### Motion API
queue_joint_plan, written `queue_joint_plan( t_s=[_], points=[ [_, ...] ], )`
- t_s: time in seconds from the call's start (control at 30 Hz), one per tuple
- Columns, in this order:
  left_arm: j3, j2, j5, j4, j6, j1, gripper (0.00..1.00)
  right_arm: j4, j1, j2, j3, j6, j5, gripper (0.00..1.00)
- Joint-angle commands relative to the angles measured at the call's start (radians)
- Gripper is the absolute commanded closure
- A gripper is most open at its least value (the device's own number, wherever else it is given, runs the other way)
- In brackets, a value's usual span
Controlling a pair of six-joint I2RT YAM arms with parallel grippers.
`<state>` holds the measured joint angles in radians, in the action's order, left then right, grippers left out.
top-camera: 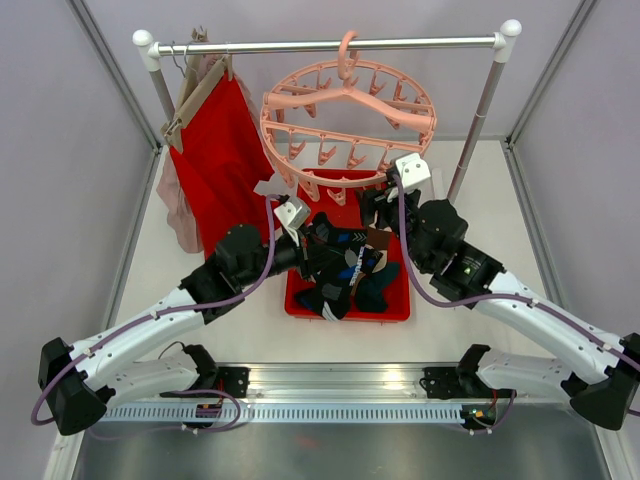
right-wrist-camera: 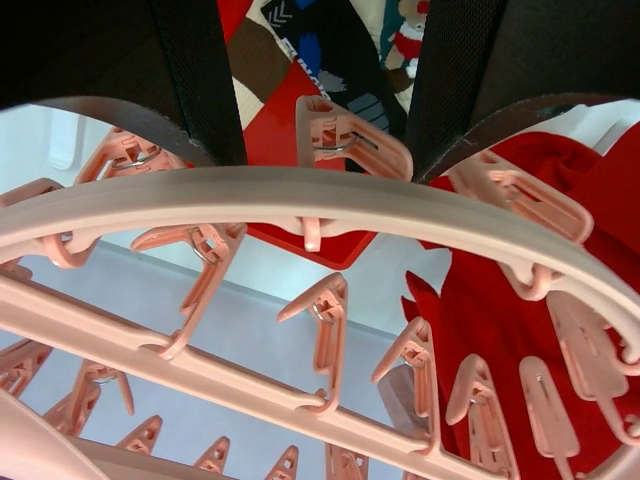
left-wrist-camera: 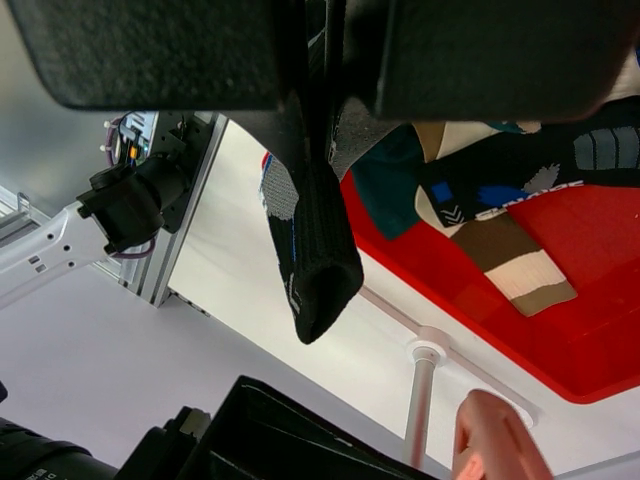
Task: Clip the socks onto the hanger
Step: Open the clamp at the hanger.
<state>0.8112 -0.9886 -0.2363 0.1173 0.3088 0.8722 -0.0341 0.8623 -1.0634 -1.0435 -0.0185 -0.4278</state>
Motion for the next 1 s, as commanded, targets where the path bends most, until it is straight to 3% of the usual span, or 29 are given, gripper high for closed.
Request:
queue_joint_plan(
  t_s=[0.0,0.4,0.5,0.73,0.97],
  points=[
    [0.000,0.007,0.009,0.007,-0.034,0.004,0.98,-0.049,0.006,-0.013,-0.050,-0.026,-0.057,0.32],
    [0.003,-0.013,0.006,0.013,-0.031,0.004,0.98,-0.040,0.012,-0.023,-0.082,-0.037,-0.078,0.38],
    [0.013,-0.022,0.005,0.015,-0.031,0.004,0.98,-0.026,0.012,-0.030,-0.095,-0.034,-0.077,0.44],
    [0.026,-0.042,0.006,0.042,-0.030,0.004,0.98,0.014,0.015,-0.035,-0.115,-0.002,-0.072,0.70],
    [0.019,-0.093,0.025,0.174,-0.040,0.004,0.98,0.065,0.015,-0.044,-0.136,0.075,-0.037,0.92]
  ],
)
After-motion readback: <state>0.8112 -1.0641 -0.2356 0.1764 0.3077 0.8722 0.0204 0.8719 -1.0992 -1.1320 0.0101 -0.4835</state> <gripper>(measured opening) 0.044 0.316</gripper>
